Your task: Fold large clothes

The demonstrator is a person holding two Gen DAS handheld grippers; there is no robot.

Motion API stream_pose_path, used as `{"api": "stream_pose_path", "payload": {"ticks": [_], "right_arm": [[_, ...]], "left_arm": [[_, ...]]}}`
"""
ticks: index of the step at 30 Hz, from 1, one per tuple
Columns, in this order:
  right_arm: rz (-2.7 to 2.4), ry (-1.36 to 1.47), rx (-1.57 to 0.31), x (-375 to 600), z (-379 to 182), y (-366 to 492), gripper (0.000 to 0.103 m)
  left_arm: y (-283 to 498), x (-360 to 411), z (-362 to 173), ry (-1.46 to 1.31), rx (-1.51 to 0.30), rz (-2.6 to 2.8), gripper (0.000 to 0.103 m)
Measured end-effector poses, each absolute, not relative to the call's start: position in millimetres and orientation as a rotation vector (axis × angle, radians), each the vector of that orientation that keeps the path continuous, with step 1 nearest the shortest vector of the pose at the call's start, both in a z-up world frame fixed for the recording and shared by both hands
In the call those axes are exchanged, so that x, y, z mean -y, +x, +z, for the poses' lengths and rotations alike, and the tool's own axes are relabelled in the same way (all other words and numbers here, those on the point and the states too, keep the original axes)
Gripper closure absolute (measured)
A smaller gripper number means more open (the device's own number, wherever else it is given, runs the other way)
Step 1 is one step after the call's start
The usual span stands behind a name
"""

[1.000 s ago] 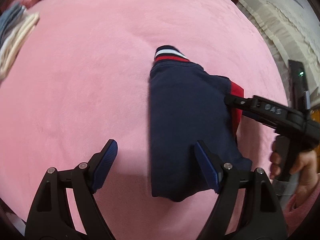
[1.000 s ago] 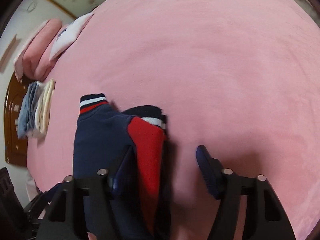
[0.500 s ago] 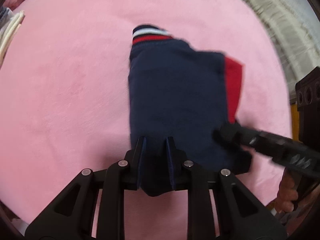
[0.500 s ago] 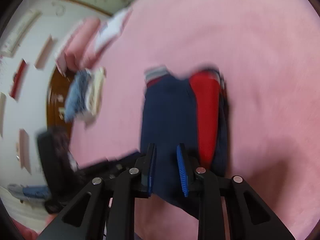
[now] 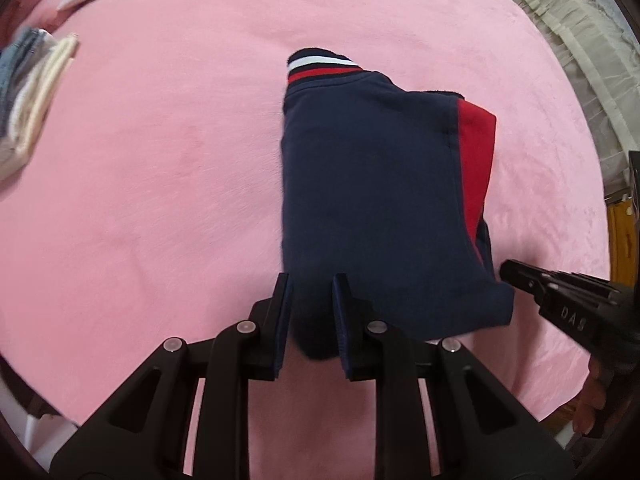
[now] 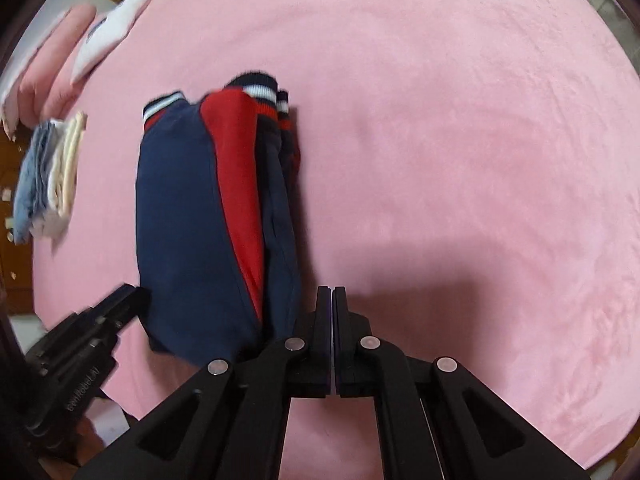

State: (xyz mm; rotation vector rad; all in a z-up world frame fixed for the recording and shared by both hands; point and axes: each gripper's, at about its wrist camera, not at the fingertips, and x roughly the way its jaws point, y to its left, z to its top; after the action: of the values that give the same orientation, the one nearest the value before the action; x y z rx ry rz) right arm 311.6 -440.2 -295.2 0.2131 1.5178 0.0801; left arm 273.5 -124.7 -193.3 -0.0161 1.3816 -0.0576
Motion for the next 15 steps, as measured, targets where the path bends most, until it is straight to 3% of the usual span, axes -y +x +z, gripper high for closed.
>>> {"api": "stream_pose_path", "payload": {"ticks": [5, 6, 8, 11, 13, 15], "right_arm": [[0.104, 0.226, -1.525, 437, -282, 290, 0.092], [0.106, 0.218, -1.521, 433, -278, 287, 0.088], [0.080, 0.166, -1.508, 414, -269, 285, 0.073], [0.041, 0.112, -1.497, 398, -255, 285, 0.055], [0.036, 0.124, -1.499, 398, -244, 287, 0.049], [0.040, 0.136, -1.503, 388, -232, 289, 0.043]], "left_arm": [[262, 122, -186, -0.034, -1.440, -0.057, 0.083], [261, 121, -185, -0.041, -1.454, -0.052, 0.080], [261, 118, -182, -0.051, -1.459, -0.047, 0.058], [253, 106, -178, -0.030, -1.469, -0.032, 0.054], [253, 97, -175, -0.032, -1.471, -0.019, 0.054], [255, 87, -170, -0.047, -1.473, -0.008, 0.047]]}}
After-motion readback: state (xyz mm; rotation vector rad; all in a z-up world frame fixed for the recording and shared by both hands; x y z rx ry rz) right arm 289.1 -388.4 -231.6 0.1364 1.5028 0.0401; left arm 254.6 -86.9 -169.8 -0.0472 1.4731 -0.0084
